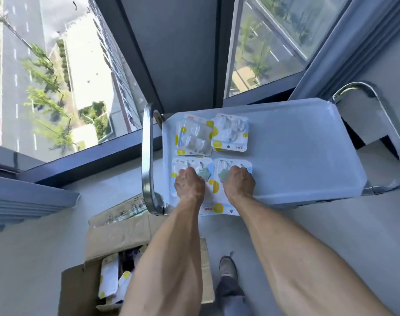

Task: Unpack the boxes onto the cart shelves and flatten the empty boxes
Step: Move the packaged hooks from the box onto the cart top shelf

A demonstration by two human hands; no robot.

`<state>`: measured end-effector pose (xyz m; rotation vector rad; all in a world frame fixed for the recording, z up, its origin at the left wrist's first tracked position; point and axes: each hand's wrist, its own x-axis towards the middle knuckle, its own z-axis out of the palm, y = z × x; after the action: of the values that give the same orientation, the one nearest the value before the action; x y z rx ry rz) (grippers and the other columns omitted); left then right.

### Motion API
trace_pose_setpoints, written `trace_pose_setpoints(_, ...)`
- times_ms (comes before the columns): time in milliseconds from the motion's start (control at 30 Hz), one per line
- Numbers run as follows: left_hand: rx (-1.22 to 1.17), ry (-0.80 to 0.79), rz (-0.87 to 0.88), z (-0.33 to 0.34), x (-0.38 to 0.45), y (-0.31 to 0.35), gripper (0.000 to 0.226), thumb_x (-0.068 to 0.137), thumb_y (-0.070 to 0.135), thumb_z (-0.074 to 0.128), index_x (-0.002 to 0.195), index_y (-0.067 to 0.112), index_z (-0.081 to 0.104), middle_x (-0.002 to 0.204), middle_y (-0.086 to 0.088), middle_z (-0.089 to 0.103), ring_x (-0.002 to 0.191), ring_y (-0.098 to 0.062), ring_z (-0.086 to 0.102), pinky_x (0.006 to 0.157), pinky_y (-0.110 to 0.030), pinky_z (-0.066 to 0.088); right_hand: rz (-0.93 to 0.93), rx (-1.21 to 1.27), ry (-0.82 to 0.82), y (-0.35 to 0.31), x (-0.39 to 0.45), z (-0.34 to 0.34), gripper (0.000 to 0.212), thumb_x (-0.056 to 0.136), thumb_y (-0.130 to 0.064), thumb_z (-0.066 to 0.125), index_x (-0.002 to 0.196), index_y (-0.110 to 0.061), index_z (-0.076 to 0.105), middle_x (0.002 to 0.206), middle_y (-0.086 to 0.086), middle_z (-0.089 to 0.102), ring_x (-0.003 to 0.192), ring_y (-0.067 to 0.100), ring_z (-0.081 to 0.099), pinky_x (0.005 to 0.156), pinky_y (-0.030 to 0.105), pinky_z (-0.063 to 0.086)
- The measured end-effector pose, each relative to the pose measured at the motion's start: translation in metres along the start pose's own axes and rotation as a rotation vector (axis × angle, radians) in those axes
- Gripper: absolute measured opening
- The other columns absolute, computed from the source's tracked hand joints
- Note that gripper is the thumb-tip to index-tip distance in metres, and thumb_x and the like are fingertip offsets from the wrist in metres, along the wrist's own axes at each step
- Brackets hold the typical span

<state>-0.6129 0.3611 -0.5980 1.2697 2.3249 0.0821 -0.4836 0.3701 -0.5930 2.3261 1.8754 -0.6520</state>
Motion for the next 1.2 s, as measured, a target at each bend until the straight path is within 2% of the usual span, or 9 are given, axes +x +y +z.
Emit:
trace_pose_setpoints(200,-0.009,0.066,-0.014,0.003,0.023,0.009,0.012,0.092,0.009,0.049,0.088,0.005,0.06,0.103,-0.015,0.058,0.091,-0.036,0.059,0.068,-0.035,0.033,-0.041,-0.059,0.052,-0.009,0.035,0.004,0.025,0.092,-0.007,0.047,0.114,-0.008,0.057,0.116,0.012,0.06,0.105,0.031,0.062,0.082,0.037,0.049)
trace_pose_setpoints(333,-0.033,0.066,-0.022,0.002,0.025,0.008,0.013,0.095,0.014,0.049,0.097,0.006,0.059,0.106,-0.015,0.056,0.095,-0.036,0.058,0.07,-0.035,0.034,-0.047,-0.065,0.006,-0.009,0.039,0.001,0.026,0.091,-0.008,0.047,0.116,-0.009,0.055,0.116,0.012,0.058,0.106,0.031,0.06,0.083,0.037,0.048)
trace_pose_setpoints(500,-0.014,0.096,0.004,-0.006,0.008,0.003,0.026,0.095,0.033,0.051,0.11,0.012,0.052,0.109,-0.011,0.052,0.095,-0.033,0.057,0.069,-0.036,0.038,-0.033,-0.07,0.015,-0.017,0.027,-0.003,0.032,0.091,-0.01,0.049,0.124,-0.01,0.051,0.125,0.016,0.046,0.108,0.034,0.055,0.083,0.04,0.045)
trace_pose_setpoints(700,-0.026,0.033,0.062,-0.012,-0.03,-0.028,0.015,0.095,0.019,0.045,0.104,0.01,0.053,0.108,-0.012,0.056,0.086,-0.035,0.06,0.068,-0.038,0.04,-0.03,-0.005,0.044,-0.026,-0.011,0.008,0.031,0.09,-0.008,0.05,0.121,-0.007,0.052,0.123,0.018,0.046,0.106,0.036,0.055,0.079,0.041,0.045)
trace_pose_setpoints(833,-0.022,-0.082,0.051,-0.004,-0.072,-0.068,0.015,0.094,0.018,0.045,0.103,0.011,0.055,0.106,-0.015,0.061,0.097,-0.036,0.06,0.08,-0.04,0.044,0.113,0.188,-0.031,-0.04,-0.054,0.03,0.027,0.089,-0.013,0.053,0.114,-0.007,0.061,0.116,0.018,0.06,0.106,0.037,0.059,0.085,0.038,0.048)
trace_pose_setpoints(967,-0.061,-0.148,-0.011,-0.002,-0.098,-0.129,0.022,0.091,0.017,0.047,0.107,0.012,0.062,0.107,-0.016,0.066,0.104,-0.036,0.061,0.083,-0.038,0.046,0.178,0.196,-0.121,-0.061,-0.105,0.063,0.029,0.086,-0.016,0.056,0.113,-0.01,0.066,0.116,0.018,0.065,0.107,0.036,0.063,0.087,0.038,0.052)
trace_pose_setpoints(1100,-0.05,-0.237,-0.083,-0.008,-0.113,-0.213,0.023,0.091,0.02,0.049,0.106,0.011,0.063,0.11,-0.014,0.066,0.106,-0.034,0.061,0.085,-0.035,0.046,0.214,0.215,-0.18,-0.085,-0.164,0.109,0.026,0.083,-0.017,0.06,0.108,-0.01,0.068,0.113,0.015,0.067,0.104,0.034,0.064,0.084,0.036,0.052)
trace_pose_setpoints(1200,-0.006,-0.293,-0.13,-0.009,-0.123,-0.289,0.025,0.087,0.016,0.05,0.105,0.008,0.065,0.113,-0.016,0.067,0.107,-0.035,0.062,0.085,-0.035,0.049,0.318,0.25,-0.197,-0.106,-0.212,0.153,0.028,0.083,-0.018,0.06,0.11,-0.01,0.066,0.116,0.015,0.065,0.106,0.034,0.064,0.08,0.034,0.05)
